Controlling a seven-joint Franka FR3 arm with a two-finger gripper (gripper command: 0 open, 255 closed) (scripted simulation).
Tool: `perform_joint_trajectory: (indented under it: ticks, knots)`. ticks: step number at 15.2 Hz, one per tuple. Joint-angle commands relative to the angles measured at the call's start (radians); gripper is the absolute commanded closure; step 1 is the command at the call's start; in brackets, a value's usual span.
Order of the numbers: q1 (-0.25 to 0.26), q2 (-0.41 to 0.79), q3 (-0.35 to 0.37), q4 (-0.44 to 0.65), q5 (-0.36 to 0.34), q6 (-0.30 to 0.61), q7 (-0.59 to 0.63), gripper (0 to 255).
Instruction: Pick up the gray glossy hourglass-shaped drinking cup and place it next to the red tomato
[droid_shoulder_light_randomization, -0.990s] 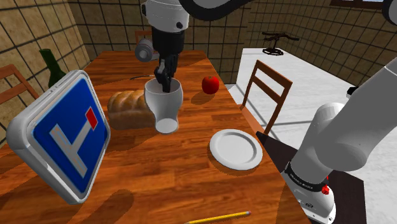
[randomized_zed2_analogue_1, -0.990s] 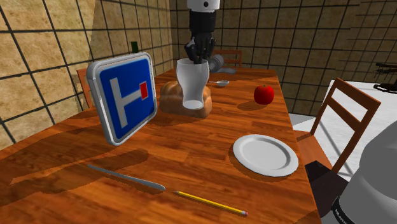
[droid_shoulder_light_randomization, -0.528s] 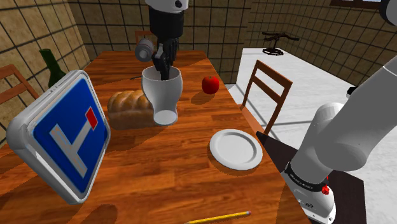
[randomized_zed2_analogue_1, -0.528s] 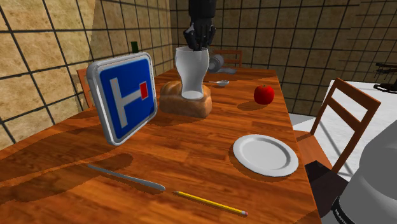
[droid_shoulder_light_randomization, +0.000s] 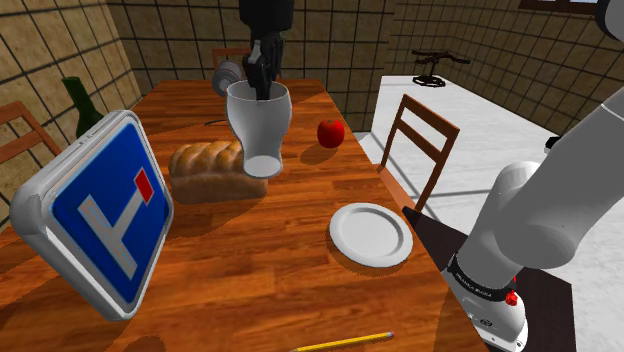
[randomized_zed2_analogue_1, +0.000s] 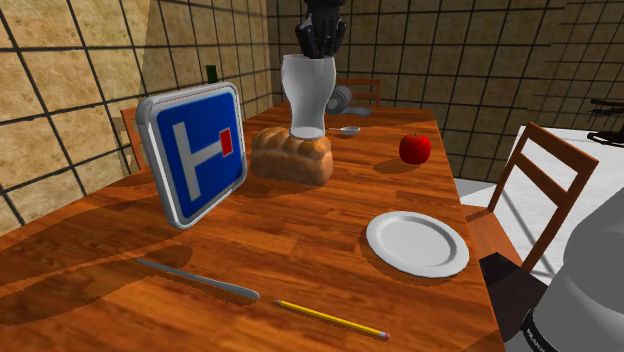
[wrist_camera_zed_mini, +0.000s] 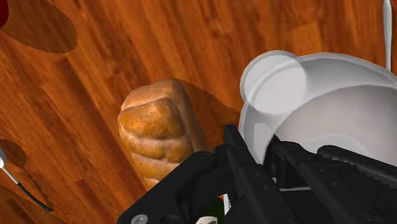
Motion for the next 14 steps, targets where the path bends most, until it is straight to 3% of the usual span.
perform_joint_trajectory:
  ticks: [1,14]
  knots:
    - [-0.015,-0.024,-0.035,-0.021,0.006,0.001,-0.051,255]
    - [-0.116,-0.084,-0.264,-0.096,0.0,0.025,-0.379,255]
